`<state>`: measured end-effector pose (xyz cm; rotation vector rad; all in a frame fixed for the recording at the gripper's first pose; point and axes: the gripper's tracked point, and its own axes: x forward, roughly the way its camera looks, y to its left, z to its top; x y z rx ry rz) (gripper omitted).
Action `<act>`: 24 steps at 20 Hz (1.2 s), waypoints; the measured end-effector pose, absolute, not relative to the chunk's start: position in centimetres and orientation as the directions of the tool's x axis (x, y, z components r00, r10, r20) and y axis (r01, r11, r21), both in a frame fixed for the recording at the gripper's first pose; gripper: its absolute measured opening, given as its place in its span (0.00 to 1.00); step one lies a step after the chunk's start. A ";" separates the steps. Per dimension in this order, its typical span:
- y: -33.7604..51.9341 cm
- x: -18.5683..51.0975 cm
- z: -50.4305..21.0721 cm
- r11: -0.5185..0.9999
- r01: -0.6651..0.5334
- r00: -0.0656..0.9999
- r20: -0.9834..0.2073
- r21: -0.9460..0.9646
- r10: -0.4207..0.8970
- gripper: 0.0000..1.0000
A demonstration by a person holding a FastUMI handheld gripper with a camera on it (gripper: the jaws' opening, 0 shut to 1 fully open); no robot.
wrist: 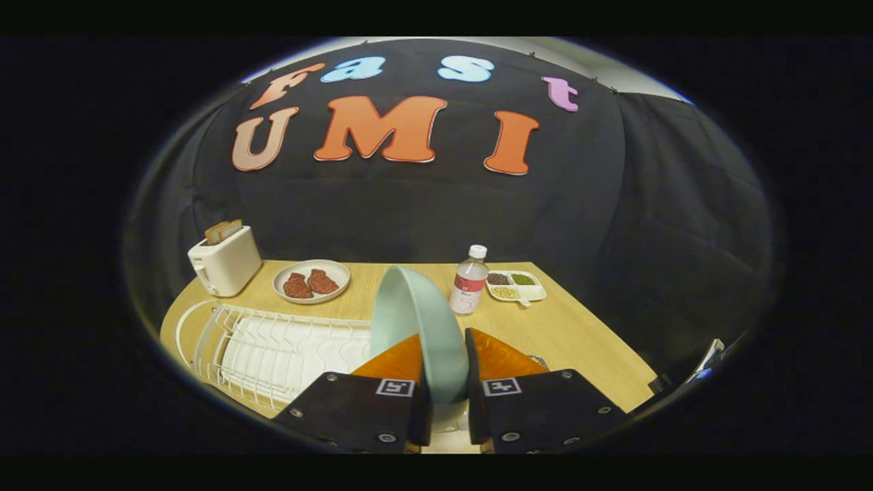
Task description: Take the plate from the dish rack, then take the spoon from the basket and place it into the plate.
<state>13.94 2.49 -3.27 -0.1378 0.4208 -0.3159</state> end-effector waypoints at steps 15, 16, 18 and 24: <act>5.4 -0.3 -4.7 0.992 0.099 0.926 -0.371 0.080 -0.063 0.22; 5.7 -1.1 -5.5 0.991 0.090 0.924 -0.380 0.096 -0.047 0.22; 6.3 -2.4 -7.1 0.987 0.073 0.917 -0.399 0.144 -0.010 0.22; 7.8 -4.6 -13.9 0.947 0.082 0.872 -0.483 0.310 0.082 0.22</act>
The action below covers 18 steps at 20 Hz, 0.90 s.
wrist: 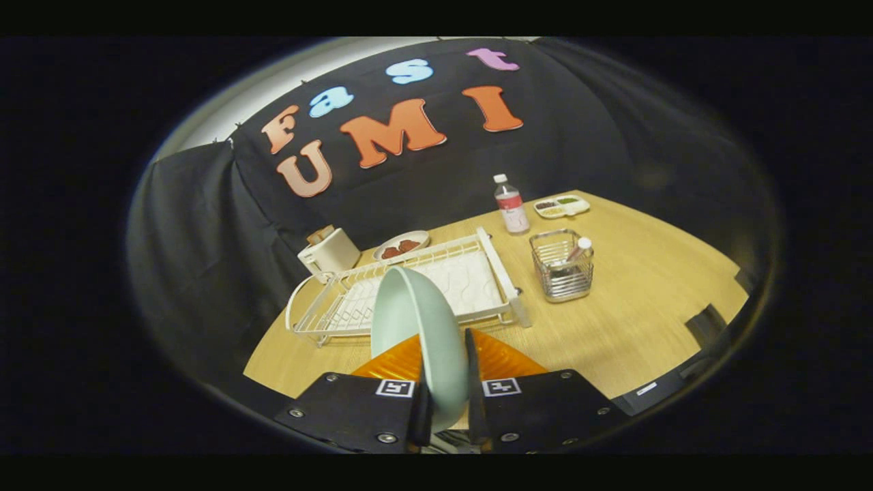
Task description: Take the plate from the dish rack, then take the spoon from the basket and place it into the plate.
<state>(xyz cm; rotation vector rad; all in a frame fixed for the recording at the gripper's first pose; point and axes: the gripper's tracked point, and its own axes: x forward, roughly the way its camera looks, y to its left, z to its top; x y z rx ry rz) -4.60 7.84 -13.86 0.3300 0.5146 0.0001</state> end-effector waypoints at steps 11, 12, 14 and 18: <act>10.4 -6.1 -22.1 0.764 0.220 0.811 -0.549 0.607 0.202 0.22; 10.3 -6.3 -22.8 0.745 0.239 0.800 -0.561 0.622 0.212 0.22; 10.3 -6.5 -23.4 0.736 0.256 0.793 -0.571 0.627 0.211 0.23; 9.0 -6.1 -23.5 0.797 0.256 0.796 -0.587 0.547 0.147 0.30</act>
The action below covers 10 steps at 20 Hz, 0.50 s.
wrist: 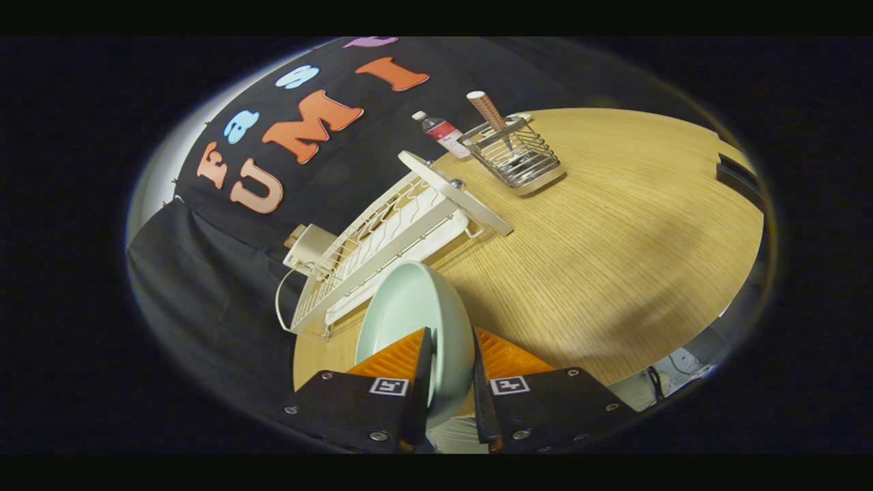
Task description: Take the plate from the dish rack, then take the spoon from the basket and place it into the plate.
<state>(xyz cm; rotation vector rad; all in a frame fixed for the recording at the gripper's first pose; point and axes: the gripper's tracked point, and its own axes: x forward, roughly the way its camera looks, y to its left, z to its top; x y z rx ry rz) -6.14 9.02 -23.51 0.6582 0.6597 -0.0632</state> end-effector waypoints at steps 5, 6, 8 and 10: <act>7.2 -5.4 -23.6 0.850 0.256 0.798 -0.597 0.461 0.083 0.53; 6.6 -5.2 -23.4 0.861 0.259 0.802 -0.594 0.439 0.062 0.57; 4.6 -4.8 -22.9 0.885 0.271 0.814 -0.581 0.378 -0.001 0.68; 2.3 -4.1 -21.5 0.889 0.302 0.838 -0.541 0.344 -0.076 0.79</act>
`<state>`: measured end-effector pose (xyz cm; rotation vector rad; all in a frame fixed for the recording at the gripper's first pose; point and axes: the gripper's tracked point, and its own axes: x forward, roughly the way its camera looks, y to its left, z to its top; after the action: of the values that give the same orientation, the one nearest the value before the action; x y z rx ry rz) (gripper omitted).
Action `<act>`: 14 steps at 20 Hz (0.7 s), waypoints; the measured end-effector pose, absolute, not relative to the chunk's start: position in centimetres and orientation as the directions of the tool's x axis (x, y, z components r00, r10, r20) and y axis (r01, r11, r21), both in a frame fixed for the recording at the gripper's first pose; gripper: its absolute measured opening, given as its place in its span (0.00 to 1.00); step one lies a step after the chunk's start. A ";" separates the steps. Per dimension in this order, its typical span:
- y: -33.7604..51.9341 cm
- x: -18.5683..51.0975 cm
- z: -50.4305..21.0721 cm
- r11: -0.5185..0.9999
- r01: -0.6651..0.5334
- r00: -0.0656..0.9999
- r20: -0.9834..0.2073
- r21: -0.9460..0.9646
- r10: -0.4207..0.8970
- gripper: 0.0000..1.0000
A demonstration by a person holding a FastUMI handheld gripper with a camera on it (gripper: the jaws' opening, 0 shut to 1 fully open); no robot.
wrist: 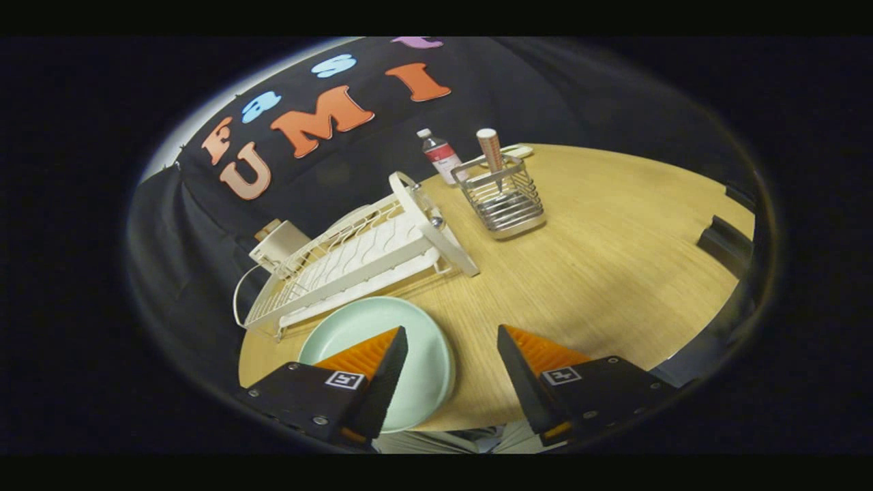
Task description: Take the plate from the dish rack, then take the spoon from the basket and place it into the plate.
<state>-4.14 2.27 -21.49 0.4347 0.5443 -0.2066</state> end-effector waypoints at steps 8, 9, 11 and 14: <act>-5.0 -1.2 -15.2 0.930 0.351 0.888 -0.353 0.111 -0.293 0.90; -5.4 -0.9 -14.4 0.932 0.351 0.893 -0.330 0.088 -0.306 0.91; -5.9 0.1 -13.3 0.935 0.348 0.903 -0.290 0.064 -0.316 0.91; -6.4 1.5 -12.5 0.936 0.349 0.913 -0.240 0.039 -0.330 0.91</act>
<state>1.48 -6.38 -12.53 0.0818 0.2333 -0.3502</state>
